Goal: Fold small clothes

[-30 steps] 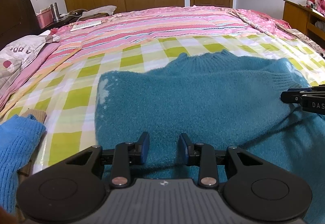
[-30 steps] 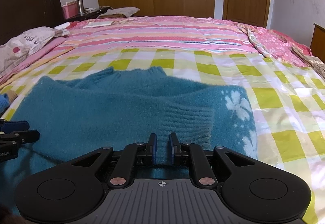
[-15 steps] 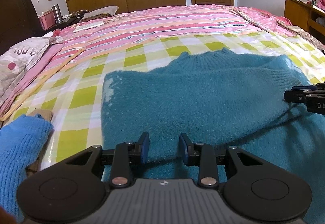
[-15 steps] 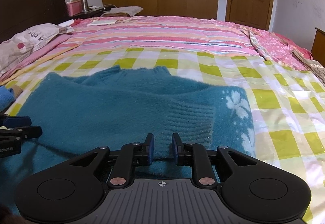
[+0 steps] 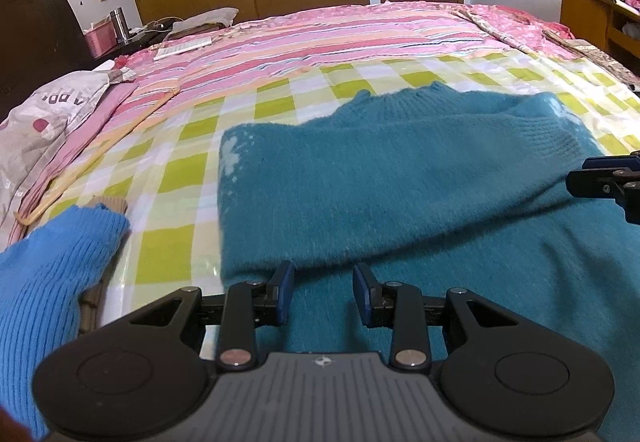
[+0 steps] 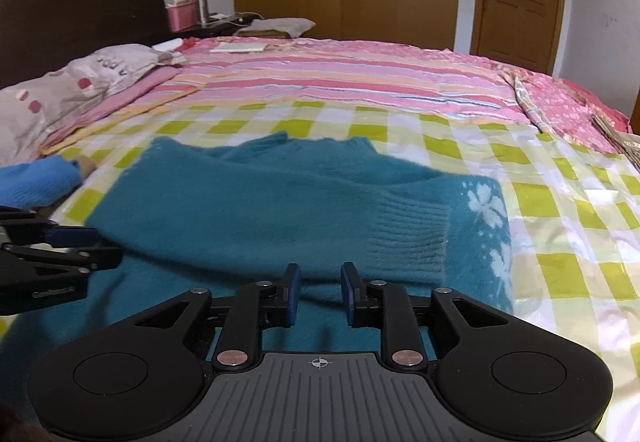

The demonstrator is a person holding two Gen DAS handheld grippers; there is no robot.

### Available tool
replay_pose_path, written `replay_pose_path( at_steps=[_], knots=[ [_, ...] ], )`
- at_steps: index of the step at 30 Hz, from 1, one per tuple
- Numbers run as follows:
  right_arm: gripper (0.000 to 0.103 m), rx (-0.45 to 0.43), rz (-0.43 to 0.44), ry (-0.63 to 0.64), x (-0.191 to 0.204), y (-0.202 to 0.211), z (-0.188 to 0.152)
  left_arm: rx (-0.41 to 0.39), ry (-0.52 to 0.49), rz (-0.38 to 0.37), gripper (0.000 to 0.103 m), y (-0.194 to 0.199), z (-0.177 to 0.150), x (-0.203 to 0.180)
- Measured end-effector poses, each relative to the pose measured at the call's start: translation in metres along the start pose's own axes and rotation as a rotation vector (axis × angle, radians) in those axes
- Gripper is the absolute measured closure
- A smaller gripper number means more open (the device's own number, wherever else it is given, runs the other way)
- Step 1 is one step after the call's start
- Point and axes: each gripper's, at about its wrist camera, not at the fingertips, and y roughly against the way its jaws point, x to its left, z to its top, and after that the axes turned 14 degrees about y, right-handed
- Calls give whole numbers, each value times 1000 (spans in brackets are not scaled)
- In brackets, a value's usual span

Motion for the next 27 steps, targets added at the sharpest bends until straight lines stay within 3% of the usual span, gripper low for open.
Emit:
replay_pose_path(
  at_steps=[16,27],
  knots=[
    [76,14,47,-4,22,45,-27,-7,-19,-14,64,44,-24,0],
    [76,44,49,-32,25,73,-60,40,-21,-19,64,70,-62,0]
  ],
)
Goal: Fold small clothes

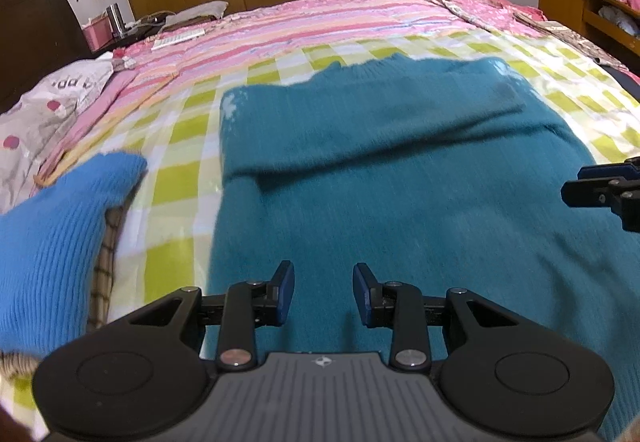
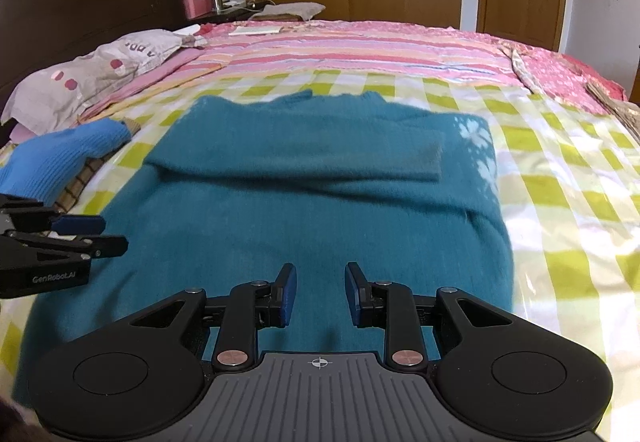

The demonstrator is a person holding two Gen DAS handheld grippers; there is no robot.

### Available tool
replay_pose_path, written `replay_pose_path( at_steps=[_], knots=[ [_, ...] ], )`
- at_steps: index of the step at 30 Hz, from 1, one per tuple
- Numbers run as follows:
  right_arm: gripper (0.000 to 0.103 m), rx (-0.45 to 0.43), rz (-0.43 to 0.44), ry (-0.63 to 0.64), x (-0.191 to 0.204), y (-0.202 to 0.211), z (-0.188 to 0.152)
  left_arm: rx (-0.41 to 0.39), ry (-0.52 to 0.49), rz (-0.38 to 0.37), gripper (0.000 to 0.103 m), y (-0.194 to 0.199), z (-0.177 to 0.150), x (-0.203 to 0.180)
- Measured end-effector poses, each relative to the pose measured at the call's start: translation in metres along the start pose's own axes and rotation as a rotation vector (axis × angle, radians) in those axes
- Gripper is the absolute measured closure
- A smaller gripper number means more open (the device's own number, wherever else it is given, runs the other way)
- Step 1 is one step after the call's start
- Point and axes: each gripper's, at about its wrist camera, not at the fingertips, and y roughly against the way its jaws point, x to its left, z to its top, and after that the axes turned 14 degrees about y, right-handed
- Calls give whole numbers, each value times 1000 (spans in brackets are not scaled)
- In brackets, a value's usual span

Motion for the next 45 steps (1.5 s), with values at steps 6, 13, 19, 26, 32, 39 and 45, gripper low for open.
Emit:
replay_pose_path(
  at_steps=[6,13,19,26,32,39,45],
  knots=[
    [75,32,-5,-11,2,16,-23,57,24,-5,64,12,-29,-2],
    [69,61,-20,-19,1,35,-49,105,56,-3,64,24,-55,-4],
    [66,82,-23,-43,-2,49,-69,144,74,2,64,35,-75,-6],
    [59,114,-23,-60,-6,58,-89,155,86,20,56,45,-92,-8],
    [53,146,-3,-79,-6,60,-103,164,83,35,52,50,-101,-3],
    [51,154,14,-104,-11,63,-114,159,100,31,46,58,-113,11],
    [51,150,21,-128,-15,68,-119,123,157,5,46,73,-116,25]
  ],
)
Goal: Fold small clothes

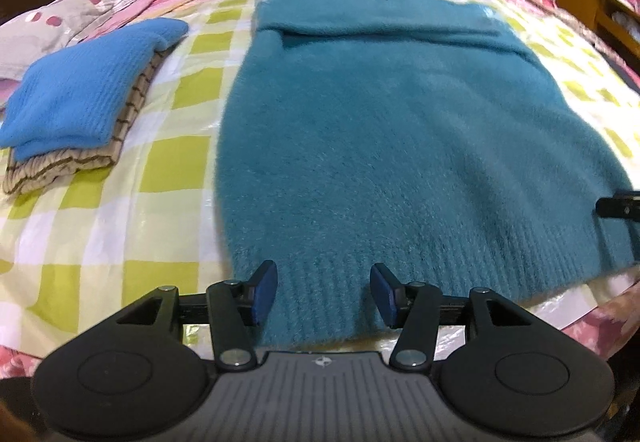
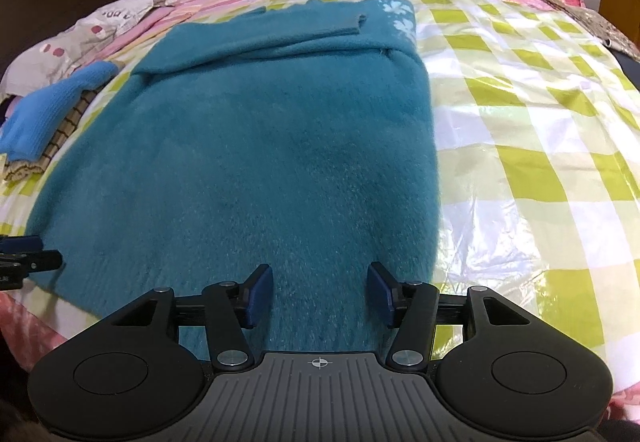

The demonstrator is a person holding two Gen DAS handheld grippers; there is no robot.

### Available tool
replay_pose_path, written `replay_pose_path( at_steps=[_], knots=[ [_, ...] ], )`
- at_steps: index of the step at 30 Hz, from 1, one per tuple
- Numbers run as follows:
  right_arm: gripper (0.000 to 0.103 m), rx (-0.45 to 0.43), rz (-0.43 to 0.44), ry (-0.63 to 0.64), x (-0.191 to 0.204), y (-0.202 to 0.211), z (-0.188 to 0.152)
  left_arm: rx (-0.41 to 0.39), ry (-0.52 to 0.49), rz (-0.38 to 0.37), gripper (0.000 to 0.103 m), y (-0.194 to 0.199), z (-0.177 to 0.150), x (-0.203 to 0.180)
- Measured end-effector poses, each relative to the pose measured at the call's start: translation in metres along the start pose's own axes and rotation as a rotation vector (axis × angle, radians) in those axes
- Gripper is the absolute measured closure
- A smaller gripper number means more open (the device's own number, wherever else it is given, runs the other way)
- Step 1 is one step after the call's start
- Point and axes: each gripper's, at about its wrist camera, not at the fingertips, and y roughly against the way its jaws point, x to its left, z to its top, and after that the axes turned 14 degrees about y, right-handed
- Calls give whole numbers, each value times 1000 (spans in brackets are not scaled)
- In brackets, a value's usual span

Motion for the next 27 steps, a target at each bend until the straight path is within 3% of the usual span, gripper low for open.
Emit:
replay_pose_path(
  at_steps=[12,15,27],
  knots=[
    [51,-73,-42,-71,-18,24,-9,-90,25,10,46,13,6,16],
    [51,-70,-86,-66,-23,25,-11,-70,39,24,46,6,8,21],
    [50,17,27,-142,-32,4,-21,45,65,-39,47,-20,8,33]
  ],
)
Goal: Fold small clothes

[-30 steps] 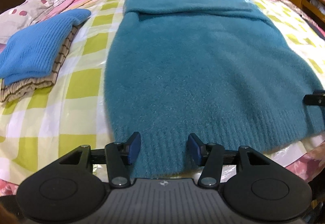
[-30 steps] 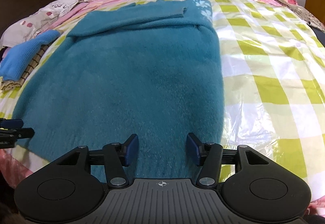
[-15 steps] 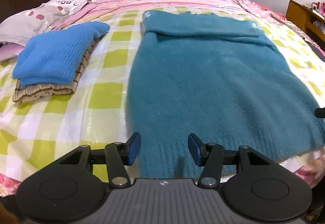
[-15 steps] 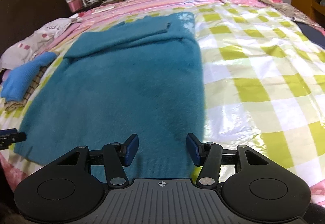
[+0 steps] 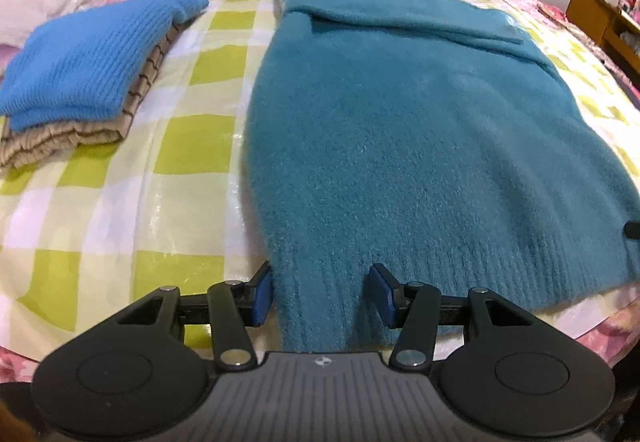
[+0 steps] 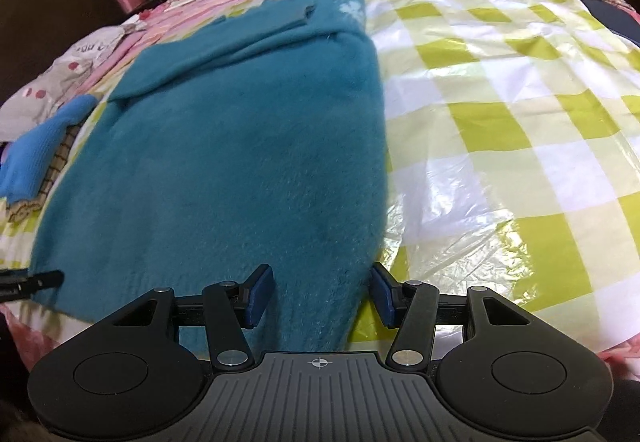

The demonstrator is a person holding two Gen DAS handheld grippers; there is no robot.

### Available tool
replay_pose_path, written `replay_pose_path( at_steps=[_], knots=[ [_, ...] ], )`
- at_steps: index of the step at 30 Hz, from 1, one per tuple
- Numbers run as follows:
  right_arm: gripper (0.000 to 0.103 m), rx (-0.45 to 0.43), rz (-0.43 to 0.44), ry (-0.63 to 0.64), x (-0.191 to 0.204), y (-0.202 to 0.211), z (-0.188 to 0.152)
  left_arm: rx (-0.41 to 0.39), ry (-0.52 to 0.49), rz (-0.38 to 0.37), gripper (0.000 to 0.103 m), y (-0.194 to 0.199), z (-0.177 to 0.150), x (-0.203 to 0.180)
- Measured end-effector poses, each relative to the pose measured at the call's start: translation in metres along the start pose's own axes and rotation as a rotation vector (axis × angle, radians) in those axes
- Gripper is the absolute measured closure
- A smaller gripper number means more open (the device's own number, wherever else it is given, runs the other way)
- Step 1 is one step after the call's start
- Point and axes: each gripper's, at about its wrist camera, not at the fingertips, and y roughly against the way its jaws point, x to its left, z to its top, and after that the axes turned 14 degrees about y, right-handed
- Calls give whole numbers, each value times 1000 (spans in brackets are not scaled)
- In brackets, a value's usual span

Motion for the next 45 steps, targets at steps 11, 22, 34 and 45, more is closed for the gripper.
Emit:
replay_pose_path(
  at_steps=[11,22,34,45],
  knots=[
    [73,-1,55,-28,-5,2,-2,-10,-38,-62,79,4,5,-2],
    [81,3,86,-46,-9,-6,6,15,-29,-84,83,-4,15,0],
    [91,-261,395,-360,-42,20,45,-58,166,-388,88,21,85,4],
    [91,-469,422,-533,-90,-28,162,-235,238,-411,88,-24,207,-10]
  ],
)
